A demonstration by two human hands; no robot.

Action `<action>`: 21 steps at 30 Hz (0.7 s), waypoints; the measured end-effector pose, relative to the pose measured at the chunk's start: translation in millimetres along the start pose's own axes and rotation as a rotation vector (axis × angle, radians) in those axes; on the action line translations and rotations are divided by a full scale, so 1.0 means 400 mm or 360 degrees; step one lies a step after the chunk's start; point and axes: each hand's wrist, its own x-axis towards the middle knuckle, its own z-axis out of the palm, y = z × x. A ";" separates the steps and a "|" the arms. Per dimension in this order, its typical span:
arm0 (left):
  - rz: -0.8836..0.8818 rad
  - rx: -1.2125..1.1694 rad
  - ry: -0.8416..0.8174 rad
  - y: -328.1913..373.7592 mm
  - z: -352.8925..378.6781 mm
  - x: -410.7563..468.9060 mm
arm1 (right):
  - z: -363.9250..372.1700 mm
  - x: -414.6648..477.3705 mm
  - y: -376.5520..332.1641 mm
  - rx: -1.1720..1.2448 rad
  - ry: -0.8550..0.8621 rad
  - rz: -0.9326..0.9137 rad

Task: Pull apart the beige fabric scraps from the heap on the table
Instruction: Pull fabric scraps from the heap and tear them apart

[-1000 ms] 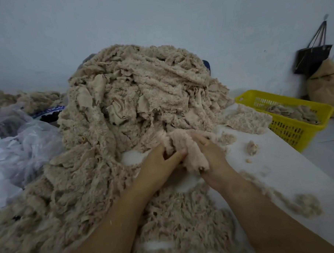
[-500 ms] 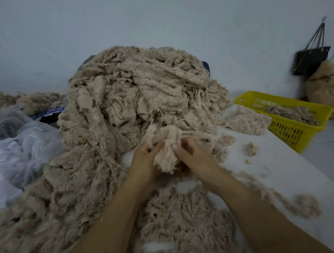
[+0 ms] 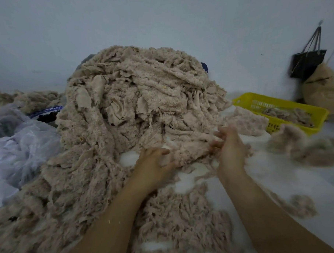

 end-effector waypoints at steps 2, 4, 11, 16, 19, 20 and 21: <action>0.0056 0.0090 0.0067 -0.009 0.003 0.005 | 0.010 -0.012 0.028 -0.0542 -0.0235 -0.0067; 0.0094 -0.0137 0.0225 -0.014 0.000 0.006 | 0.015 -0.020 0.052 -0.0929 -0.0577 -0.0339; -0.0169 -0.1652 0.0366 0.019 -0.039 -0.025 | 0.032 -0.029 0.091 -0.1653 -0.1272 -0.0672; -0.0332 -0.2492 0.0246 0.033 -0.067 -0.022 | 0.030 -0.045 0.055 -0.1298 -0.1114 -0.0717; -0.0261 -0.2788 0.0062 0.036 -0.062 -0.022 | 0.052 -0.082 0.063 -0.1437 -0.1369 -0.0800; -0.0233 -0.2834 0.0010 0.036 -0.061 -0.023 | 0.055 -0.086 0.075 -0.1531 -0.1431 -0.0861; -0.0198 -0.2853 -0.0016 0.035 -0.060 -0.022 | 0.056 -0.085 0.083 -0.1578 -0.1453 -0.0908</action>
